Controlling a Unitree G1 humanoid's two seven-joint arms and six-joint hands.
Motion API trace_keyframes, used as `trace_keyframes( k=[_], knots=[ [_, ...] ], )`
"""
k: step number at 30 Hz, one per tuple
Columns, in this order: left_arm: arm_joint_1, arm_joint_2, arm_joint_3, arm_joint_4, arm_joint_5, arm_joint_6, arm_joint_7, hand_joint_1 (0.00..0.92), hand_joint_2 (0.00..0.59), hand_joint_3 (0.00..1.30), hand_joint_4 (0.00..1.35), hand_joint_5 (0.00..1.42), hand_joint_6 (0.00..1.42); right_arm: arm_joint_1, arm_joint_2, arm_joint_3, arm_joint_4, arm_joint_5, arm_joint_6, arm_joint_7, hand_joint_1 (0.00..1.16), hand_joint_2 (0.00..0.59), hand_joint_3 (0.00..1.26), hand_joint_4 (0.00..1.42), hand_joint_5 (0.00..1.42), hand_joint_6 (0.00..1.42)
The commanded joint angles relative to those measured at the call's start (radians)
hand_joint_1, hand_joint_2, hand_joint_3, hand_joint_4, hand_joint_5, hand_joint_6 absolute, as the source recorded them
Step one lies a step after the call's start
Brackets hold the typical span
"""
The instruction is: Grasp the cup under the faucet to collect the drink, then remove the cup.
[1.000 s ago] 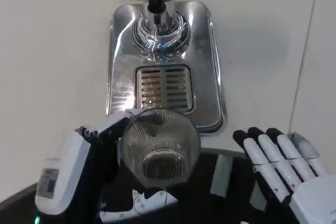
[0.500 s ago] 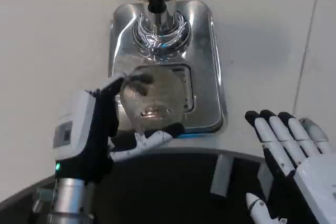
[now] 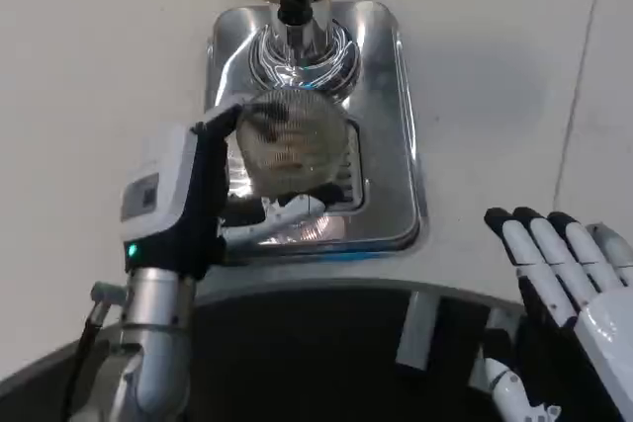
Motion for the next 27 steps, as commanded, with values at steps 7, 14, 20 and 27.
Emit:
trace_keyframes(
  k=[7,14,20,27],
  knots=[
    [-0.142,0.028,-0.02,0.162,-0.012,0.016,0.082,0.725,0.088,1.21,1.29,1.38,1.42,0.001,-0.003,-0.01,-0.021,0.013,0.011,0.021,0.04,0.586,0.0,0.0,0.0,0.0],
    [-0.145,0.042,-0.034,0.192,-0.013,0.022,0.103,0.664,0.12,1.07,1.17,1.34,1.42,-0.002,0.003,-0.008,-0.024,0.012,0.016,0.028,0.05,0.586,0.0,0.0,0.0,0.0],
    [-0.128,0.059,-0.045,0.177,-0.038,0.01,0.067,0.37,0.077,0.38,0.37,0.76,1.02,-0.016,0.005,0.006,-0.022,0.005,0.016,0.041,0.05,0.586,0.0,0.0,0.0,0.0],
    [-0.123,0.077,-0.055,0.158,-0.066,-0.007,0.025,0.174,0.02,0.12,0.06,0.5,0.65,-0.019,0.003,0.014,-0.017,0.005,0.015,0.038,0.05,0.586,0.0,0.0,0.0,0.0]
  ],
)
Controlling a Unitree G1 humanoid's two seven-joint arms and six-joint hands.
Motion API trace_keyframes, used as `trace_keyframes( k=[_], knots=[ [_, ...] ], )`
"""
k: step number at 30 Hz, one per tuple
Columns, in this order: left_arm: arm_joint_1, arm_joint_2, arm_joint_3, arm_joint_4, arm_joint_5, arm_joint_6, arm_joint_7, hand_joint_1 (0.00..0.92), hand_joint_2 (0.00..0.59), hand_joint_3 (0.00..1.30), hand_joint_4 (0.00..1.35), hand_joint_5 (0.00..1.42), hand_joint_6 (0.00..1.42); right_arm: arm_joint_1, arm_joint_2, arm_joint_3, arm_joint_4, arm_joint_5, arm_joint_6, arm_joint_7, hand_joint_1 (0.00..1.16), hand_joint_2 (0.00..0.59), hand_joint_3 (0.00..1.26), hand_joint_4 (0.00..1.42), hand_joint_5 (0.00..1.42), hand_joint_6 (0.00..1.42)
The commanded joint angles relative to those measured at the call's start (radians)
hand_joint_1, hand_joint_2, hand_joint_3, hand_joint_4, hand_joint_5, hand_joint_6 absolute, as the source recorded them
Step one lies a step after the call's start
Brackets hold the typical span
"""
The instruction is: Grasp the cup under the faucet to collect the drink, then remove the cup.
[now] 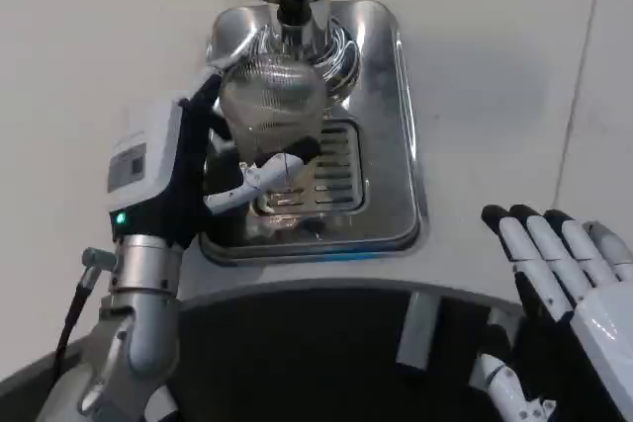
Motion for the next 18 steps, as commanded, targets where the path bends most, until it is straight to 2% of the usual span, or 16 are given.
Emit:
trace_keyframes(
  k=[1,6,11,18],
  knots=[
    [0.017,0.015,-0.014,-0.025,-0.018,-0.021,-0.025,0.166,0.017,0.11,0.04,0.49,0.63,0.007,-0.001,0.005,-0.013,-0.001,-0.001,0.001,0.05,0.586,0.0,0.0,0.0,0.0],
    [0.046,0.024,-0.017,-0.065,-0.024,-0.025,-0.048,0.128,0.001,0.07,0.0,0.41,0.51,-0.002,-0.006,0.003,-0.011,0.012,0.0,0.006,0.06,0.586,0.0,0.0,0.0,0.0],
    [0.096,0.045,-0.002,-0.147,-0.044,-0.026,-0.076,0.081,0.0,0.03,0.0,0.33,0.35,-0.041,0.009,0.005,-0.008,0.046,0.031,0.028,0.06,0.586,0.0,0.0,0.0,0.0],
    [0.223,0.103,0.085,-0.33,-0.089,-0.007,-0.118,0.051,0.0,0.02,0.0,0.31,0.32,-0.255,0.015,0.014,0.031,0.109,0.14,0.114,0.05,0.586,0.0,0.0,0.0,0.0]
  ],
)
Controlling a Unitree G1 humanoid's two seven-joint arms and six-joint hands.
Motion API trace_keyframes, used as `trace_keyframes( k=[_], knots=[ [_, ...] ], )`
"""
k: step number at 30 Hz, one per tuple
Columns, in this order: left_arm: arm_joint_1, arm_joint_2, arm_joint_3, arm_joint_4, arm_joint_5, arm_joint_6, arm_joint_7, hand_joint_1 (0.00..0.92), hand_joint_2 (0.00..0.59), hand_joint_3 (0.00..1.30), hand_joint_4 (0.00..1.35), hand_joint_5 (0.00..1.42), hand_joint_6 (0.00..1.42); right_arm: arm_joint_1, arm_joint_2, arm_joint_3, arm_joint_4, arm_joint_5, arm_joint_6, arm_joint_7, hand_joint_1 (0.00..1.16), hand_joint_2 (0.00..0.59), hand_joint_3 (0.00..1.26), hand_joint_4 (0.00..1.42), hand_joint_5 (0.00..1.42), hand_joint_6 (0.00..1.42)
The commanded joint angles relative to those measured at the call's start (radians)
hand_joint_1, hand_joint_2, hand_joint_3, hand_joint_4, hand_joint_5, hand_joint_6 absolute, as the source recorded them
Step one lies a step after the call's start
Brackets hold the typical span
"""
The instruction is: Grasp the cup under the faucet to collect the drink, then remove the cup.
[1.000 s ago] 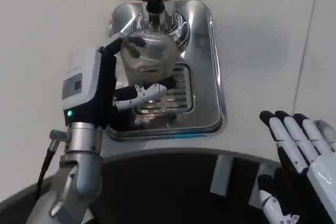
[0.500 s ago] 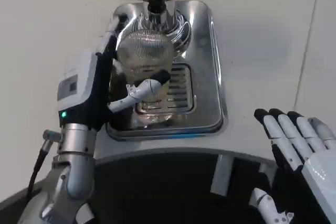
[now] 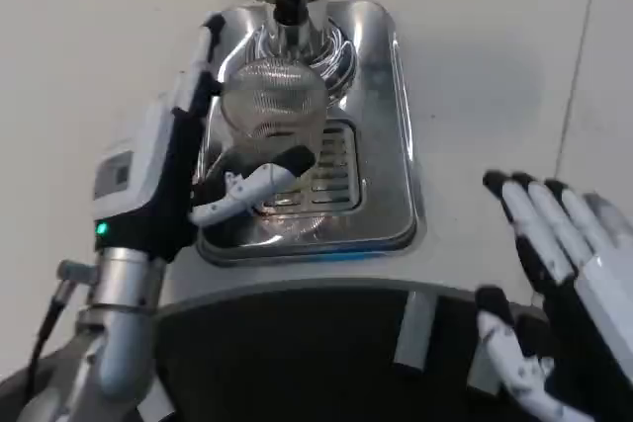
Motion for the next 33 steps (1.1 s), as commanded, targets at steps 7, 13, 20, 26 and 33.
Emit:
trace_keyframes(
  k=[7,13,20,26,33],
  knots=[
    [0.224,0.069,0.141,-0.252,-0.052,0.05,-0.07,0.03,0.0,0.01,0.0,0.29,0.28,-0.309,-0.024,-0.001,0.114,0.123,0.149,0.094,0.04,0.586,0.0,0.0,0.0,0.0],
    [0.423,0.071,0.218,-0.447,-0.043,0.103,-0.112,0.0,0.0,0.0,0.0,0.18,0.19,-0.518,-0.06,-0.002,0.22,0.223,0.195,0.103,0.04,0.586,0.0,0.0,0.0,0.0],
    [0.634,0.05,0.231,-0.585,0.064,0.121,-0.111,0.0,0.011,0.0,0.0,0.15,0.17,-0.777,-0.091,-0.022,0.367,0.42,0.268,0.11,0.05,0.586,0.0,0.0,0.0,0.0],
    [0.682,0.034,0.216,-0.624,0.112,0.139,-0.121,0.0,0.015,0.0,0.0,0.12,0.14,-0.894,-0.096,-0.041,0.429,0.58,0.313,0.098,0.15,0.586,0.0,0.0,0.0,0.0],
    [0.679,0.028,0.209,-0.627,0.12,0.15,-0.125,0.0,0.013,0.0,0.0,0.09,0.11,-0.9,-0.082,-0.068,0.392,0.742,0.361,0.087,0.22,0.586,0.0,0.0,0.0,0.0]
  ],
)
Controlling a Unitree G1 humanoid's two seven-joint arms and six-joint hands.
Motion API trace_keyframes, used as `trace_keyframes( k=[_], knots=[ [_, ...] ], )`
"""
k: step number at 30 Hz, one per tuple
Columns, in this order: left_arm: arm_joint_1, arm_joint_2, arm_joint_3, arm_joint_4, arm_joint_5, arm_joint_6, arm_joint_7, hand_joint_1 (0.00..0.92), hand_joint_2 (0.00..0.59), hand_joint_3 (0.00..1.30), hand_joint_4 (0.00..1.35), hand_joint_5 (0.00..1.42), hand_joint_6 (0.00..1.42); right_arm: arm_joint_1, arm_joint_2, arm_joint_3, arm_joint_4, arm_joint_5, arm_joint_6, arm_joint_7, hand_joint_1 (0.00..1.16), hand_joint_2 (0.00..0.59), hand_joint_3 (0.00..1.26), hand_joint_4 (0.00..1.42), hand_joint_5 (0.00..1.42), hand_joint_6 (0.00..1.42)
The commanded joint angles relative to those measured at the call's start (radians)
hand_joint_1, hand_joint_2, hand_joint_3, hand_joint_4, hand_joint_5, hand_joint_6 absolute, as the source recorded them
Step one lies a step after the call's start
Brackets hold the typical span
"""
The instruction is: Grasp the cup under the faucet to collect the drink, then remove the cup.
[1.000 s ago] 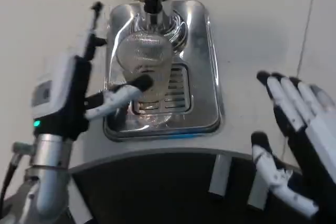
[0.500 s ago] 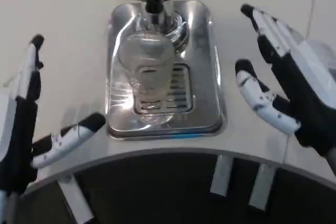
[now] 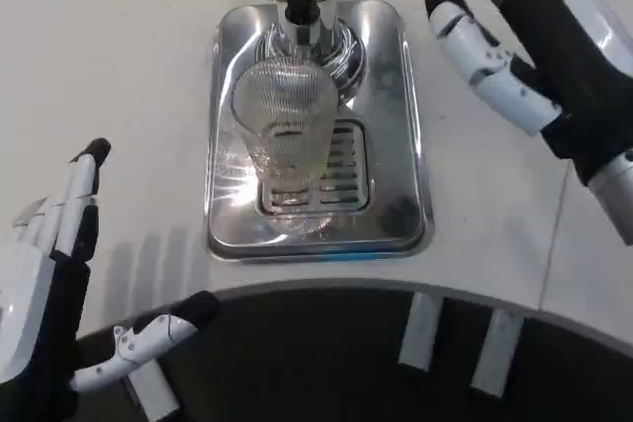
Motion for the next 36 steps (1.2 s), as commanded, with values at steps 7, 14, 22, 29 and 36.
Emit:
trace_keyframes(
  k=[7,14,22,29,36],
  knots=[
    [0.019,-0.013,-0.006,-0.005,-0.003,-0.006,-0.002,0.0,0.015,0.0,0.0,0.06,0.1,0.032,0.014,-0.002,-0.064,0.23,0.045,-0.017,0.25,0.586,0.0,0.0,0.0,0.0],
    [0.044,-0.024,0.002,-0.005,-0.01,-0.02,0.007,0.0,0.016,0.0,0.0,0.07,0.1,0.035,0.0,0.016,-0.042,0.371,-0.009,0.01,0.27,0.586,0.0,0.0,0.0,0.0],
    [0.05,-0.029,0.014,0.006,-0.024,-0.028,0.01,0.0,0.02,0.0,0.0,0.07,0.1,0.01,-0.013,0.047,-0.039,0.456,0.02,0.011,0.27,0.586,0.0,0.0,0.0,0.0],
    [0.057,-0.038,0.017,0.009,-0.027,-0.036,0.015,0.0,0.021,0.0,0.0,0.07,0.11,-0.043,0.038,0.099,0.013,0.479,0.054,-0.028,0.28,0.586,0.0,0.0,0.0,0.0],
    [0.062,-0.041,0.033,0.016,-0.036,-0.04,0.02,0.0,0.022,0.0,0.0,0.08,0.11,-0.117,0.089,0.143,0.097,0.476,0.053,-0.061,0.27,0.586,0.0,0.0,0.0,0.0]
  ],
)
